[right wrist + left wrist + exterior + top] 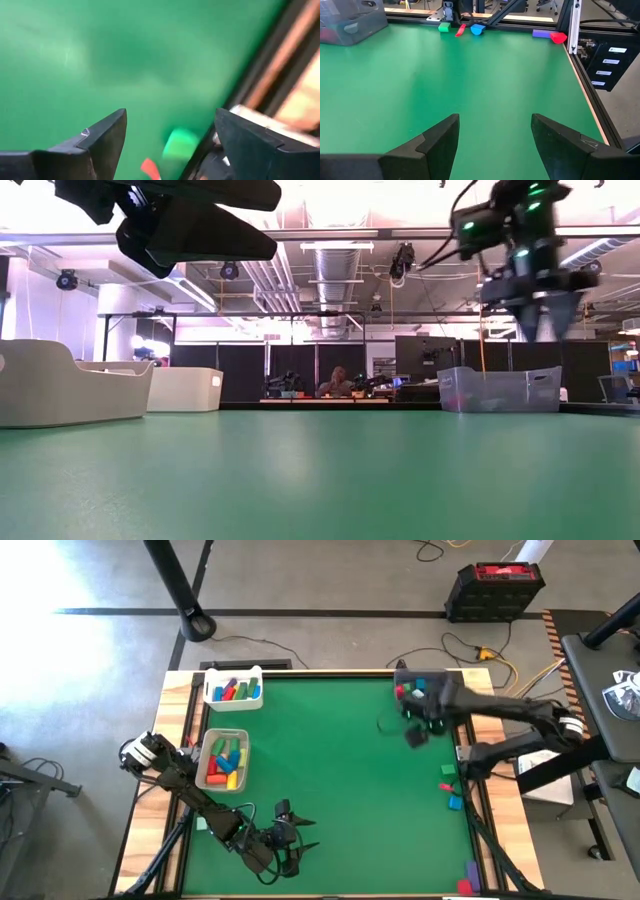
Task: Sort blocks by size
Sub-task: Put the green half circle block into the black bin
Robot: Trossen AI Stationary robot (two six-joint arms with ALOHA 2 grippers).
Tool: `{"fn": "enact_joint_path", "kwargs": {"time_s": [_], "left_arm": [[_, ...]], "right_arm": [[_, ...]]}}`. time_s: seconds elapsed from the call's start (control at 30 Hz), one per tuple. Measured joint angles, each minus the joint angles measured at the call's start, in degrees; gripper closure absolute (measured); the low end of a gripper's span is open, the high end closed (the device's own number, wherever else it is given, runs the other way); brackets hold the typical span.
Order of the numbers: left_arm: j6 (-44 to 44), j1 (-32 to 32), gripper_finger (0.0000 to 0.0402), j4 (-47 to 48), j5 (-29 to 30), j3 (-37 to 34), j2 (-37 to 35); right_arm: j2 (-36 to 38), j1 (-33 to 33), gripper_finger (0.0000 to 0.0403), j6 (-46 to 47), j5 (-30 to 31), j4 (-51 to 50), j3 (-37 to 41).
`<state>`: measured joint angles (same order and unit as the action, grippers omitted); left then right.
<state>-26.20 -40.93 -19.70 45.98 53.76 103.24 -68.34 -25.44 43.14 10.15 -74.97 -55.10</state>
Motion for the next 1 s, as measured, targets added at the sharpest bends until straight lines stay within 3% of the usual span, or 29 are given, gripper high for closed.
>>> {"fn": "enact_joint_path", "kwargs": {"time_s": [0.1,0.23,0.4,0.63,1.0], "left_arm": [[0.0,0.0,0.0169,-0.02,0.02,0.0,0.0],[-0.01,0.0,0.0169,-0.02,0.01,0.0,0.0],[-0.22,0.04,0.0169,-0.31,0.04,0.0,0.0],[-0.24,0.11,0.0169,-0.85,0.09,0.0,0.0],[-0.22,0.17,0.0169,-0.87,0.11,0.0,0.0]], "right_arm": [[2.72,8.87,0.0108,4.5,-6.45,0.5,5.15],[2.21,19.2,0.0098,6.36,-10.45,3.05,9.42],[-2.33,28.97,0.0095,-0.81,-10.55,2.78,8.15],[-9.61,31.46,0.0103,-13.17,-13.15,-3.15,6.94],[-23.32,31.59,0.0096,-28.42,-11.58,-5.01,7.05]]}}
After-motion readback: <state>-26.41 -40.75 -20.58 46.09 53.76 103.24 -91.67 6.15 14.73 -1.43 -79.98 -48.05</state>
